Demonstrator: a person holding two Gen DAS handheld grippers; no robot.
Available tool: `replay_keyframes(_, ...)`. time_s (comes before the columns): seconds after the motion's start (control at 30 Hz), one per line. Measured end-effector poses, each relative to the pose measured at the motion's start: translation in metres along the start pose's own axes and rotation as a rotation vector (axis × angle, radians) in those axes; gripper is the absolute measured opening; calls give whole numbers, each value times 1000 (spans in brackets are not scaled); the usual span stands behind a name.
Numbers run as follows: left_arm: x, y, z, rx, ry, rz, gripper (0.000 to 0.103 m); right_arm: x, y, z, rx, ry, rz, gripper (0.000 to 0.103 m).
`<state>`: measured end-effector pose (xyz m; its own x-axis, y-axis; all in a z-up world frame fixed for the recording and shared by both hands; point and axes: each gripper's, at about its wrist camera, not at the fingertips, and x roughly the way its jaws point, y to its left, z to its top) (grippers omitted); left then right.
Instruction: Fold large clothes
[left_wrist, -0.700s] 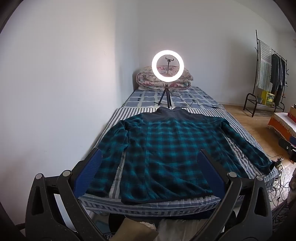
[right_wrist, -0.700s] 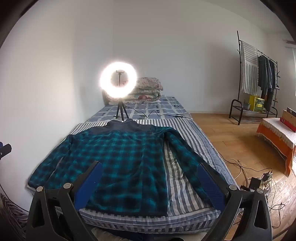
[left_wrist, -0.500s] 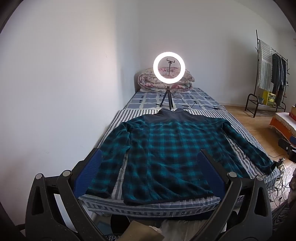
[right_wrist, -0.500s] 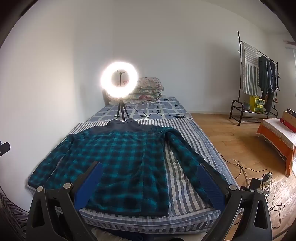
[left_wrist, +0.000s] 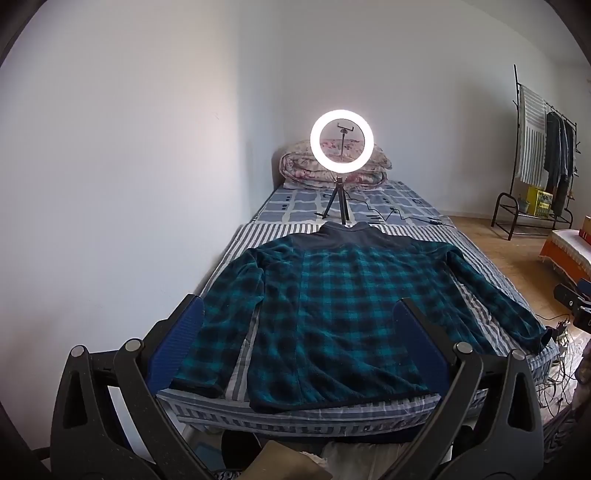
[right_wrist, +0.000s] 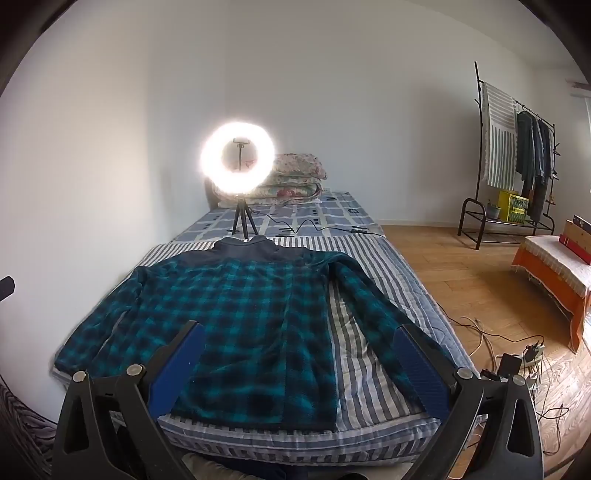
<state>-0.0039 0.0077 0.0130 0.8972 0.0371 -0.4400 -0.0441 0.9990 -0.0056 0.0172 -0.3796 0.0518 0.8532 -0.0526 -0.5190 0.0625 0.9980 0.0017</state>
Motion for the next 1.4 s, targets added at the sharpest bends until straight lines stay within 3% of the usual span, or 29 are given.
replay_keyframes(1.4,-4,0,-1,-1,-14,4,103,4,4,-2,-5,7,6,103)
